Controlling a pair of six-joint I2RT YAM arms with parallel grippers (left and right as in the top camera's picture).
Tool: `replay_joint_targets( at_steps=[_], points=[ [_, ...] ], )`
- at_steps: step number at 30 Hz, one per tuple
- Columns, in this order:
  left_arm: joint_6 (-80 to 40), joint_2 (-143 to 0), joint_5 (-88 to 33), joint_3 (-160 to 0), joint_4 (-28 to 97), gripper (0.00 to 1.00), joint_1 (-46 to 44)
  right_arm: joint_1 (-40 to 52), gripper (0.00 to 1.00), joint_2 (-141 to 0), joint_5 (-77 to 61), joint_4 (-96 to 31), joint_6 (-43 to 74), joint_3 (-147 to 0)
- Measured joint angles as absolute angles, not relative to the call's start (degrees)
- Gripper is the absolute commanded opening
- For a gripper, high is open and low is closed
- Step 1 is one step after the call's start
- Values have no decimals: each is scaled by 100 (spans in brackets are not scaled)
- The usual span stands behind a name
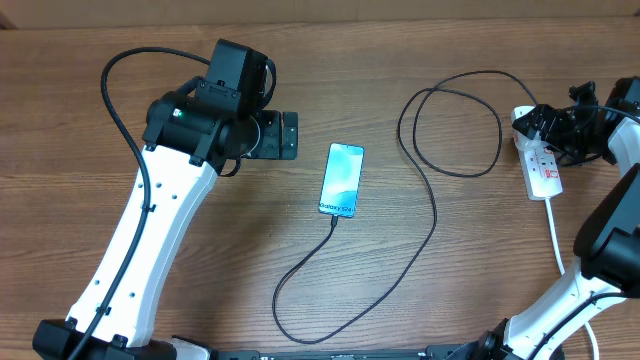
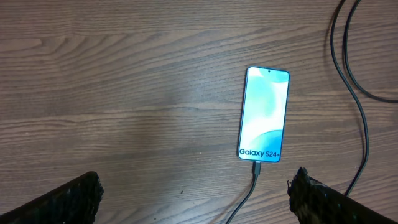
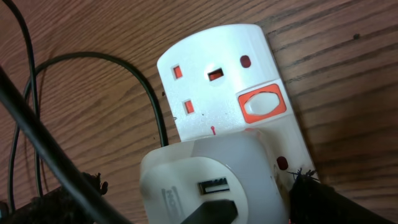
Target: Plug charger to phone and switch on socket
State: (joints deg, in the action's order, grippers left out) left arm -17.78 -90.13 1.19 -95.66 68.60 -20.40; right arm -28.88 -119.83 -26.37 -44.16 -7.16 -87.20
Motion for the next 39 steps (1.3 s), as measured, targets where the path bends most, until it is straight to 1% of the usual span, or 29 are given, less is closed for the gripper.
replay_joint_targets(
  at_steps=[28, 39],
  points=[
    [-1776, -9013, 119, -9566, 6860, 99, -2043, -2834, 96, -11963, -2606, -4558, -620, -8766],
    [-1778, -9013, 119, -9566, 6860, 100, -2043, -2799, 97, -11961, -2488, -4499, -403, -8774]
  ],
)
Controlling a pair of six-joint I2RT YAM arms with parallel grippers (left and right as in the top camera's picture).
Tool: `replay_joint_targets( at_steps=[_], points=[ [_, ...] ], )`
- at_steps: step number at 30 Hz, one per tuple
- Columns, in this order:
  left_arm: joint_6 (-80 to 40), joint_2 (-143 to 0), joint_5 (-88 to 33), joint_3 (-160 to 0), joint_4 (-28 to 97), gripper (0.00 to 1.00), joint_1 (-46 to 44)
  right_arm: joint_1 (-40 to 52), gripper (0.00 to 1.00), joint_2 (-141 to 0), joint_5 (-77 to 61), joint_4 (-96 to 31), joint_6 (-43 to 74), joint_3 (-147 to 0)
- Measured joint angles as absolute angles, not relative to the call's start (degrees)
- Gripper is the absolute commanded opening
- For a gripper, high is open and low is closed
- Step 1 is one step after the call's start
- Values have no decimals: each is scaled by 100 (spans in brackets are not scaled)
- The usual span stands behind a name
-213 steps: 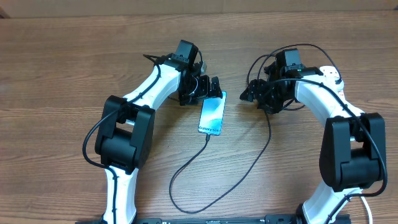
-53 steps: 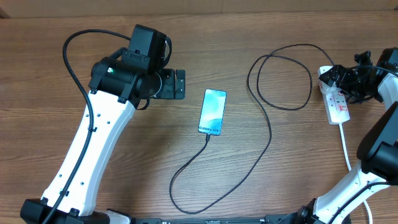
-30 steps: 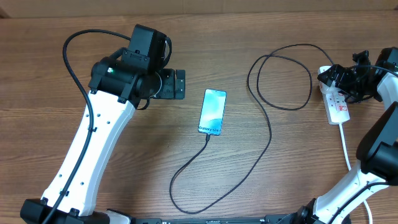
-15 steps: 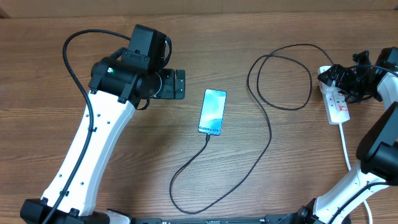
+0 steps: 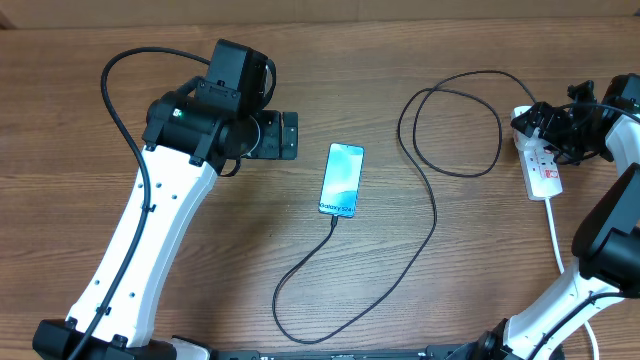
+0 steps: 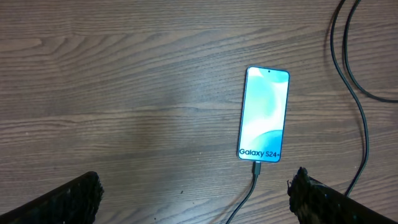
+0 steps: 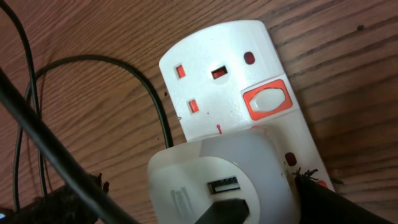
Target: Plug charger to phone and switch on socket
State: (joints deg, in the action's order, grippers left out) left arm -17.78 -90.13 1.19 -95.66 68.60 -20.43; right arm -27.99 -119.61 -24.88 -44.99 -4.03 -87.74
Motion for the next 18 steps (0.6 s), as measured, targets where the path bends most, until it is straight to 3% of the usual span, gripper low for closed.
replay_joint_targets(
  at_steps=[18],
  points=[
    [-1778, -9013, 119, -9566, 6860, 99, -2040, -2698, 99, -11955, -1723, -4307, -250, -8700]
  ],
)
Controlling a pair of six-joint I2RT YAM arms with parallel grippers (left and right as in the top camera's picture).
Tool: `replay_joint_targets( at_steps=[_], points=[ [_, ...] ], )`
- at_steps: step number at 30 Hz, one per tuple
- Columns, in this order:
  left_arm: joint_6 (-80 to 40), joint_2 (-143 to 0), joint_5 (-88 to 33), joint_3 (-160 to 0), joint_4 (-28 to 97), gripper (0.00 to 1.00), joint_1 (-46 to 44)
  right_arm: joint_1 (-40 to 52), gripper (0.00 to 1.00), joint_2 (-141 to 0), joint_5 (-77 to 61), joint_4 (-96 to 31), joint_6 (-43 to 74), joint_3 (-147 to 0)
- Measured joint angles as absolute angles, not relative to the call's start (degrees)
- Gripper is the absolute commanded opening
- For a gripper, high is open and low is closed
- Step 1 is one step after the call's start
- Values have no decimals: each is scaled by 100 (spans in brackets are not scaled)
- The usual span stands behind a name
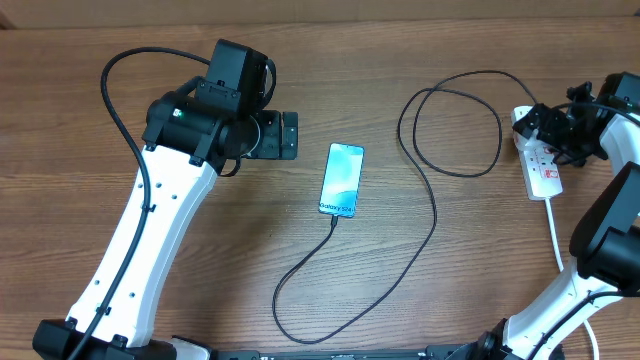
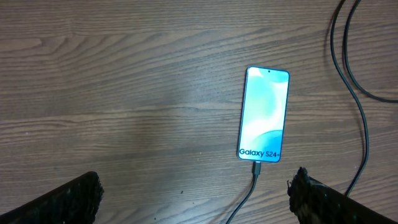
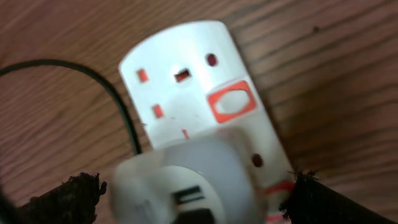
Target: Plug charger to phone and switch on socket
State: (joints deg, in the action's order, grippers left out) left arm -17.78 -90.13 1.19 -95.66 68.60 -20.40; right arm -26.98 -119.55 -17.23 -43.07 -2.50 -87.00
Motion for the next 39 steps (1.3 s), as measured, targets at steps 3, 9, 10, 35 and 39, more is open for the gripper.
replay_joint_targets(
  at_steps=[3, 9, 10, 35, 39],
  points=[
    [-1776, -9013, 119, -9566, 6860, 99, -2040, -2700, 99, -11955, -1640, -4368, -250, -8685],
    [-1778, -9013, 119, -9566, 6860, 100, -2040, -2705, 100, -11952, -1695, -4434, -261, -8687],
    [-1778, -9013, 119, -9566, 6860, 99, -2040, -2709, 100, -11950, -1710, -4431, -263, -8687],
    [-1778, -9013, 119, -9566, 6860, 100, -2040, -2877, 99, -11952, -2143, -4486, -578, -8689],
    [-1776, -9013, 119, -9566, 6860, 100, -2043, -2847, 99, -11952, -2246, -4696, -554, -8812]
  ],
)
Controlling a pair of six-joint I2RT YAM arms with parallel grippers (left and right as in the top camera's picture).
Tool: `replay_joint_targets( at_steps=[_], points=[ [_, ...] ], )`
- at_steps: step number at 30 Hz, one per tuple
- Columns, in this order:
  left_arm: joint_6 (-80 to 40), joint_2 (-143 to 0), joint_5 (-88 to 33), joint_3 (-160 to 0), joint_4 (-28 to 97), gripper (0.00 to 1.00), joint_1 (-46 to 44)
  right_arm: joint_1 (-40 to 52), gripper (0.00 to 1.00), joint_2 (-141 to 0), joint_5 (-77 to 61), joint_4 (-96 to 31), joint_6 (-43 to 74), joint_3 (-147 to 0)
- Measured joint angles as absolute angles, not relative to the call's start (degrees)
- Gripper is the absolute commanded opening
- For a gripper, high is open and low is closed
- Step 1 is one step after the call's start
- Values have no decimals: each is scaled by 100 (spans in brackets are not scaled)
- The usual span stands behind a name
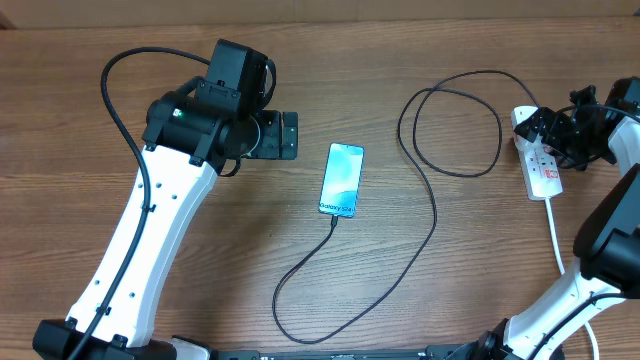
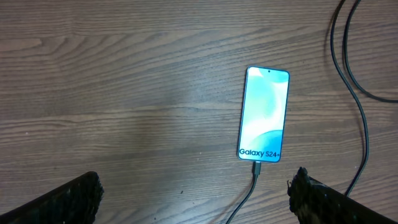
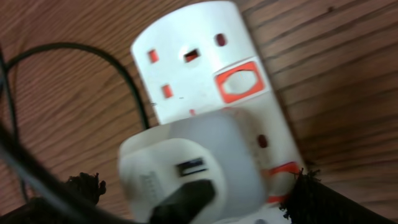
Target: Plug charger to phone and switch on socket
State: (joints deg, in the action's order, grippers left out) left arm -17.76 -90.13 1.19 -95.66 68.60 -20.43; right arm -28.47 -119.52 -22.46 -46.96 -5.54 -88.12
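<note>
The phone (image 1: 341, 180) lies face up mid-table with its screen lit, also seen in the left wrist view (image 2: 264, 114). A black charger cable (image 1: 432, 215) is plugged into its bottom end and loops away to the white charger adapter (image 3: 193, 165). The adapter sits in the white power strip (image 3: 186, 68) at the right edge. My right gripper (image 3: 196, 199) is open low over the strip, its fingers either side of the adapter. The right fingertip (image 3: 314, 196) is beside the orange-rimmed switch (image 3: 281, 169) next to the adapter. My left gripper (image 2: 194, 199) hangs open, left of the phone.
The strip's free socket has its own orange-rimmed switch (image 3: 239, 85). A white lead (image 1: 553, 225) runs from the strip toward the table's front. The black cable forms a wide loop (image 1: 450, 125) between the phone and the strip.
My right gripper has shifted slightly over the power strip, so the adapter now sits closer between its fingers. The left arm, phone and cable have not moved.
Throughout, the phone lay lit with the cable plugged in and my left gripper stayed open beside it. My right gripper stayed open over the strip and adapter, making small shifts from one moment to the following one, and now straddles the adapter.
</note>
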Motion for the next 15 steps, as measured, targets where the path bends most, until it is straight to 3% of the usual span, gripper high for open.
replay_joint_targets(
  at_steps=[15],
  points=[
    [-1776, -9013, 119, -9566, 6860, 100, -2043, -2803, 99, -11952, -2311, -4847, -471, -8914]
  ],
)
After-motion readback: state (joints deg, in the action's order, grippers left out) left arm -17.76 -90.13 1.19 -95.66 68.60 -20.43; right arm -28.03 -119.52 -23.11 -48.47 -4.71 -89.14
